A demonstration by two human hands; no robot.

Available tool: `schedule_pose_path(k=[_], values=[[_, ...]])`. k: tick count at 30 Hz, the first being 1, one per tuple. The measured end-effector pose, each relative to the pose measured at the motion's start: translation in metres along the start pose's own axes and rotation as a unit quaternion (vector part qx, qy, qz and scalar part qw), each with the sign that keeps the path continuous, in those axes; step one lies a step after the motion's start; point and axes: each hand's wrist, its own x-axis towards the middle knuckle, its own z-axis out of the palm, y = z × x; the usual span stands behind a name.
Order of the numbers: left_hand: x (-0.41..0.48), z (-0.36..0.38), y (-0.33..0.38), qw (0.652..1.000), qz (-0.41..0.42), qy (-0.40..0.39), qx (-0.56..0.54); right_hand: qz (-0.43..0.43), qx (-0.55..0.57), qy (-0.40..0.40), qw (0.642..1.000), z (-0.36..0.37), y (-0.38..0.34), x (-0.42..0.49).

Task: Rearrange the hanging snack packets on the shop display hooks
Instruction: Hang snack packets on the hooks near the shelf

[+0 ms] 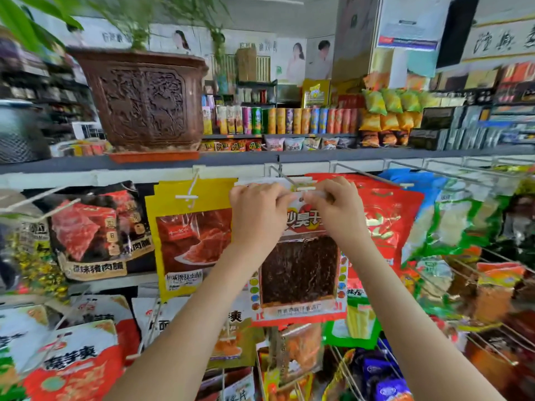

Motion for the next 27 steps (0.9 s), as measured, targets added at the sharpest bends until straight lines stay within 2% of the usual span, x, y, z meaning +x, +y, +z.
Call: schedule_pose_path(k=[4,10,13,16,19,21,23,27], values=[[0.002,0.004,-0.003,0.998,-0.030,-0.050,0.017,0.024,-0.002,-0.038,0.999,0.010,0.004,0.005],[0.012,0.022,-0.012,0.991,-0.035,-0.078,0.099,0.085,-0.003,-0.001,0.996,0.044,0.020,0.019],[0.007,0.033,-0.016,0.988,-0.002,-0.064,0.143,0.096,-0.011,0.009,0.995,0.060,0.028,0.025],[-0.005,0.037,-0.022,0.981,0.045,-0.015,0.189,0.058,-0.013,0.021,0.998,0.065,0.024,0.007],[-0.034,0.032,-0.022,0.989,0.100,0.020,0.108,-0.008,-0.056,0.015,0.998,0.065,0.024,-0.029],[-0.060,0.026,-0.017,0.994,0.096,0.021,0.039,-0.036,-0.069,0.015,0.997,0.060,0.021,-0.057],[-0.087,0.025,-0.015,0.998,0.068,-0.017,0.000,-0.031,-0.074,-0.002,0.997,0.055,0.018,-0.086],[-0.145,0.035,-0.016,0.987,0.021,-0.154,-0.052,0.055,-0.080,-0.087,0.991,0.050,0.030,-0.160]])
